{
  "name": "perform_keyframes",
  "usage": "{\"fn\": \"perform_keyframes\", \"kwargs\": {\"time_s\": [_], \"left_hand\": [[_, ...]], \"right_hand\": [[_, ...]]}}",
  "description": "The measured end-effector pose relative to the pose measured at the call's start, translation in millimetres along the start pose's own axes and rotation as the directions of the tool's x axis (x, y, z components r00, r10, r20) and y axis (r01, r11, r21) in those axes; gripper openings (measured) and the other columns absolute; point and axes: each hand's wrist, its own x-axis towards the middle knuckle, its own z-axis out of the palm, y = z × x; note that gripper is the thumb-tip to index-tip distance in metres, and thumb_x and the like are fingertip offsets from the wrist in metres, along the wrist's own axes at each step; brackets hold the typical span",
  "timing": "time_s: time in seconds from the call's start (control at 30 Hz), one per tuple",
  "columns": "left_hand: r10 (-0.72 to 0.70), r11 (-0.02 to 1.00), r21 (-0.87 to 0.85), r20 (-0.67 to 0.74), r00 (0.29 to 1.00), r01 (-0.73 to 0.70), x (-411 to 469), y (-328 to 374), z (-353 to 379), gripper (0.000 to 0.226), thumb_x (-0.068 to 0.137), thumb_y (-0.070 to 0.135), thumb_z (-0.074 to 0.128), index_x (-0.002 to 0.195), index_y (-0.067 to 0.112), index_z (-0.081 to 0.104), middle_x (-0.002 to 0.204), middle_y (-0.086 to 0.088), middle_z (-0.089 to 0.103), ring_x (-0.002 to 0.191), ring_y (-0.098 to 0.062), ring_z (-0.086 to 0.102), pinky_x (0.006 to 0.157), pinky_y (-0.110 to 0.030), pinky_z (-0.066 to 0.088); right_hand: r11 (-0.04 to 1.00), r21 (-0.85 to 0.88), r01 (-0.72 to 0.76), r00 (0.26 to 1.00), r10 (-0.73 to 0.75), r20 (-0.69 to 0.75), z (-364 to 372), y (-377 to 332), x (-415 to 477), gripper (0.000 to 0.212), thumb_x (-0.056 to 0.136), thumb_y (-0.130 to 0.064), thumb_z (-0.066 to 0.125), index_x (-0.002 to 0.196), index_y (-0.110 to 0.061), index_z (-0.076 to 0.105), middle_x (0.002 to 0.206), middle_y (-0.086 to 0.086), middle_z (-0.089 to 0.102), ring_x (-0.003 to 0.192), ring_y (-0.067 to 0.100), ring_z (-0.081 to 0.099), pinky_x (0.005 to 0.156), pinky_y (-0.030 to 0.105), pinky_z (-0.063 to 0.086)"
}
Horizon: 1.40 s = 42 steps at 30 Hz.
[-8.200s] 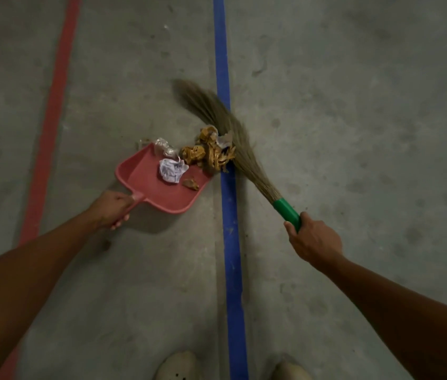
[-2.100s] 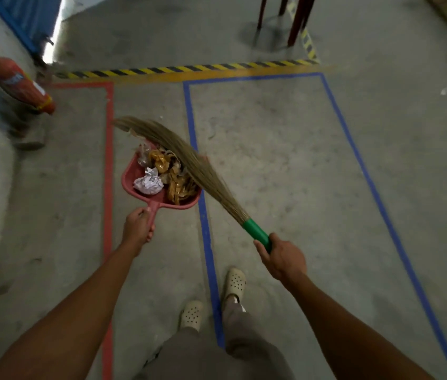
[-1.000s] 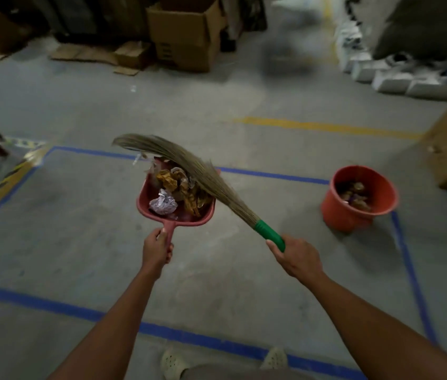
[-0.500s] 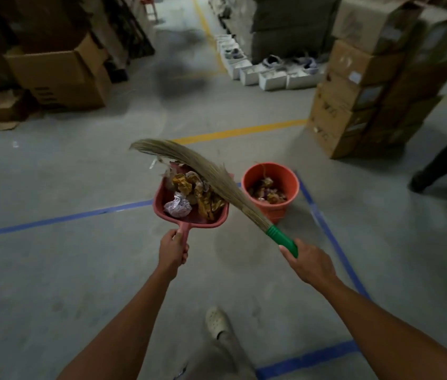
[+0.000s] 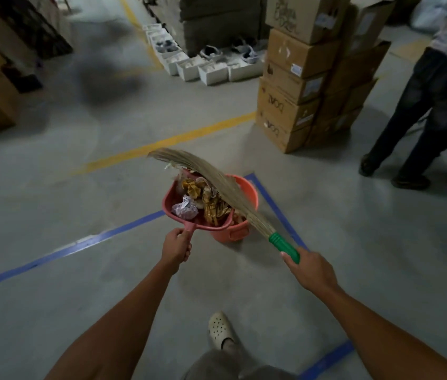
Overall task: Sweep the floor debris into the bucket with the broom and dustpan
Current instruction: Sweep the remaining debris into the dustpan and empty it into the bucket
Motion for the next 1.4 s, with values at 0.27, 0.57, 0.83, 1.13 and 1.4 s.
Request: {"fn": "perform_keyframes", "kwargs": {"time_s": [0.27,0.57,0.83,1.13,1.4], "left_hand": [[-0.068,0.991,0.117,0.067,0.995,0.06,115.3,39.0,52.6,0.035,0.097,0.039,0.054,0.086,0.006,0.055,0.06,-0.01,0.053,0.043,-0.016,0.043,0.038,-0.022,0.033],[-0.044,0.943,0.332,0.017,0.999,0.036,230.4,39.9,120.3,0.048,0.099,0.05,0.05,0.088,0.004,0.062,0.063,-0.011,0.059,0.046,-0.02,0.053,0.042,-0.025,0.042],[-0.027,0.784,0.619,-0.051,0.998,0.053,291.4,34.9,174.3,0.042,0.098,0.038,0.052,0.11,0.001,0.067,0.106,-0.021,0.068,0.099,-0.04,0.065,0.077,-0.038,0.046],[-0.093,0.764,0.622,-0.158,0.983,0.172,292.5,29.6,195.0,0.052,0.1,0.047,0.046,0.116,0.0,0.063,0.115,-0.027,0.065,0.105,-0.044,0.062,0.084,-0.04,0.046],[-0.08,0.742,0.639,-0.217,0.973,0.204,280.2,21.5,195.3,0.034,0.1,0.027,0.047,0.126,0.008,0.057,0.115,-0.022,0.065,0.106,-0.041,0.062,0.087,-0.045,0.049]], "right_hand": [[0.994,0.032,-0.109,0.991,0.106,0.076,13.5,-3.8,103.7,0.042,0.091,-0.066,0.048,0.084,-0.025,0.051,0.065,-0.004,0.048,0.063,0.021,0.051,0.057,0.029,0.042],[0.994,-0.022,-0.106,0.983,0.108,0.147,56.9,14.5,219.7,0.05,0.093,-0.066,0.042,0.094,-0.019,0.061,0.076,-0.001,0.06,0.068,0.02,0.059,0.057,0.029,0.043],[0.986,-0.149,-0.077,0.97,0.109,0.215,80.1,39.5,290.2,0.047,0.097,-0.059,0.042,0.105,-0.015,0.057,0.093,0.004,0.066,0.085,0.023,0.064,0.063,0.029,0.04],[0.97,-0.235,-0.057,0.977,0.103,0.188,82.6,53.4,293.4,0.046,0.099,-0.058,0.038,0.112,-0.017,0.053,0.091,0.0,0.066,0.08,0.017,0.064,0.058,0.027,0.036],[0.977,-0.205,-0.049,0.975,0.092,0.201,89.4,50.5,285.8,0.045,0.098,-0.059,0.038,0.109,-0.018,0.054,0.081,-0.003,0.062,0.07,0.016,0.059,0.056,0.027,0.037]]}}
